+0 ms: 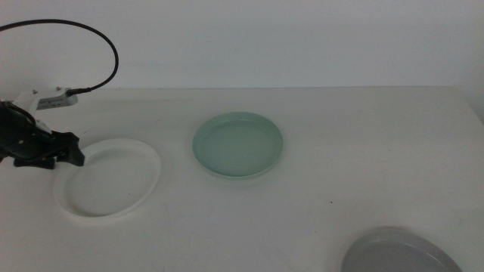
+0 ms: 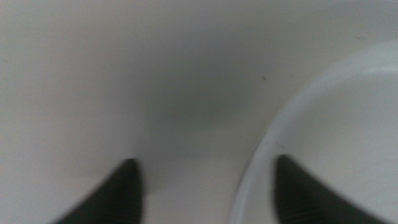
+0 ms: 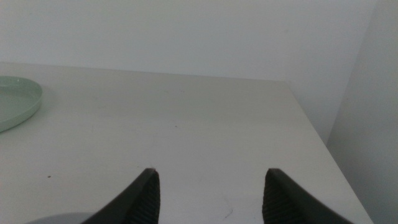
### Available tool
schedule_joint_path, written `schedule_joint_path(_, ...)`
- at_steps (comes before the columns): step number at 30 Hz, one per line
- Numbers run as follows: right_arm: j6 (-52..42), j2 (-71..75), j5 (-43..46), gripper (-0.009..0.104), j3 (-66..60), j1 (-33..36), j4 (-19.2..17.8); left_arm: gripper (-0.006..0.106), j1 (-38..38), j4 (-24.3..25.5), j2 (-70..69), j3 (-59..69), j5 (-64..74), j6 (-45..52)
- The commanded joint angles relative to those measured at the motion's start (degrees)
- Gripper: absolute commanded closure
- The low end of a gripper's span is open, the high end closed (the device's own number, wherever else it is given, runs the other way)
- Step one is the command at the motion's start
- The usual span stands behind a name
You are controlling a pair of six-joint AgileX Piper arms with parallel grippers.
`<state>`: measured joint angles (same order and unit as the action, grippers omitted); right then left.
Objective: Stack the three bowls on top of each other.
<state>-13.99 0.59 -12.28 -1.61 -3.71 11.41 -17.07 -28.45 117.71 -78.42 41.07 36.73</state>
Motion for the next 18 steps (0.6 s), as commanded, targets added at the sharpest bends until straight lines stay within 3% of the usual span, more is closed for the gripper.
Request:
schedule_joint_path(1, -0.68, 1.51, 4.34, 0.052, 0.35, -0.22, -0.20, 0.054, 0.01, -1.79, -0.44, -0.35, 2.78, -0.43)
schedule_joint_path(5, -0.68, 1.51, 4.34, 0.052, 0.35, -0.22, -0.20, 0.096, 0.01, -1.73, -0.66, -0.35, 3.94, -0.92)
schedule_joint_path(6, -0.68, 1.51, 4.34, 0.052, 0.35, -0.22, -0.20, 0.100, 0.01, -1.66, -0.98, -0.35, 4.33, -0.98)
schedule_joint_path(18, -0.68, 1.51, 4.34, 0.052, 0.35, -0.22, -0.20, 0.100, 1.87, -0.26, -15.56, 0.98, 15.29, -5.29)
